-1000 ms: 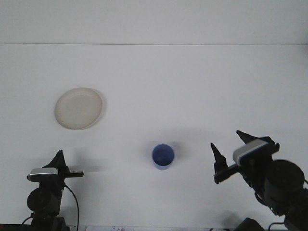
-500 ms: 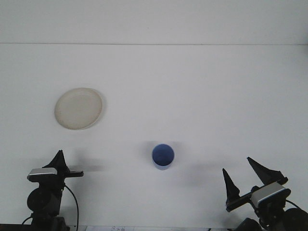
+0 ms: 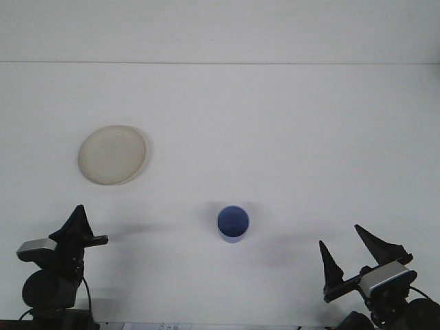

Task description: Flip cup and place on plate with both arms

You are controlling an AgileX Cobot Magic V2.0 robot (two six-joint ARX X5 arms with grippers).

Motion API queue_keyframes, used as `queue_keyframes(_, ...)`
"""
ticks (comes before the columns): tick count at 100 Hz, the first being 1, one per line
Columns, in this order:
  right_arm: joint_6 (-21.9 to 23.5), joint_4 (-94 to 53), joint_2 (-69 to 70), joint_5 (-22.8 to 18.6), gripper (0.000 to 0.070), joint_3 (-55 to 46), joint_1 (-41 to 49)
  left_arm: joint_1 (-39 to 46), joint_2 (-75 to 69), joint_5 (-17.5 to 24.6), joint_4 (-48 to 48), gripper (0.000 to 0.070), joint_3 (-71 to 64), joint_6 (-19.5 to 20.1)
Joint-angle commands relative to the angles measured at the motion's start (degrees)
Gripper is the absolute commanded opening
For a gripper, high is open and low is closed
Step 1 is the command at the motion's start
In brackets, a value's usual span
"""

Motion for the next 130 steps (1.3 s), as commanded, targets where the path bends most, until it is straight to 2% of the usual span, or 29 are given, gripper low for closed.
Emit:
queue_keyframes(1, -0.5, 0.7, 0.0, 0.1, 0.0576, 0.2, 0.5, 0.0, 4.3, 1.0, -1.8, 0.0019, 6.9, 0.9)
queue_keyframes(4, -0.5, 0.7, 0.0, 0.1, 0.0576, 0.2, 0.5, 0.0, 6.7, 2.6, -3.2, 0.0041, 9.9, 2.9)
queue_keyframes(7, -0.5, 0.7, 0.0, 0.1, 0.0576, 0.2, 0.5, 0.0, 9.5, 4.9, -4.6, 0.0095, 13.2, 5.2)
queue_keyframes(13, -0.5, 0.7, 0.0, 0.1, 0.0576, 0.2, 0.5, 0.0, 15.0, 9.1, -7.4, 0.0277, 19.1, 8.1)
queue_keyframes(19, -0.5, 0.7, 0.0, 0.1, 0.0576, 0.2, 0.5, 0.0, 21.0, 13.9, -10.7, 0.0433, 25.2, 8.8)
queue_keyframes(26, -0.5, 0.7, 0.0, 0.1, 0.0576, 0.2, 0.4, -0.2, 28.0, 20.4, -14.3, 0.0559, 31.6, 8.9)
queue_keyframes(30, -0.4, 0.7, 0.0, 0.1, 0.0576, 0.2, 0.5, -0.6, 31.8, 24.3, -16.6, 0.0601, 35.0, 9.0)
queue_keyframes(37, -0.4, 0.7, 0.0, 0.2, 0.0576, 0.2, 0.5, -2.1, 38.4, 30.1, -20.2, 0.0612, 40.5, 9.7)
queue_keyframes(45, -0.4, 0.7, 0.0, 0.3, 0.0576, 0.2, 0.5, -5.4, 45.4, 33.0, -24.5, 0.0612, 46.2, 11.5)
queue_keyframes(70, -0.4, 0.3, 0.0, 0.2, 0.0576, 0.2, 0.5, -21.2, 65.3, 32.2, -38.7, 0.0612, 61.8, 20.8)
queue_keyframes(90, -0.4, 0.0, 0.0, 0.2, 0.0576, 0.2, 0.5, -32.2, 78.9, 22.9, -46.4, 0.0612, 70.6, 25.9)
queue_keyframes(101, -0.4, 0.0, 0.0, 0.2, 0.0576, 0.2, 0.5, -35.9, 84.6, 19.1, -49.2, 0.0612, 73.0, 29.1)
queue_keyframes(116, -0.4, -0.9, 0.0, 0.2, 0.0576, 0.2, 0.5, -38.9, 89.2, 14.0, -48.9, 0.0612, 73.2, 30.6)
queue_keyframes(130, -0.2, -2.0, 0.0, 0.2, 0.0576, 0.2, 0.5, -39.6, 92.0, 13.7, -46.6, 0.0612, 73.2, 30.3)
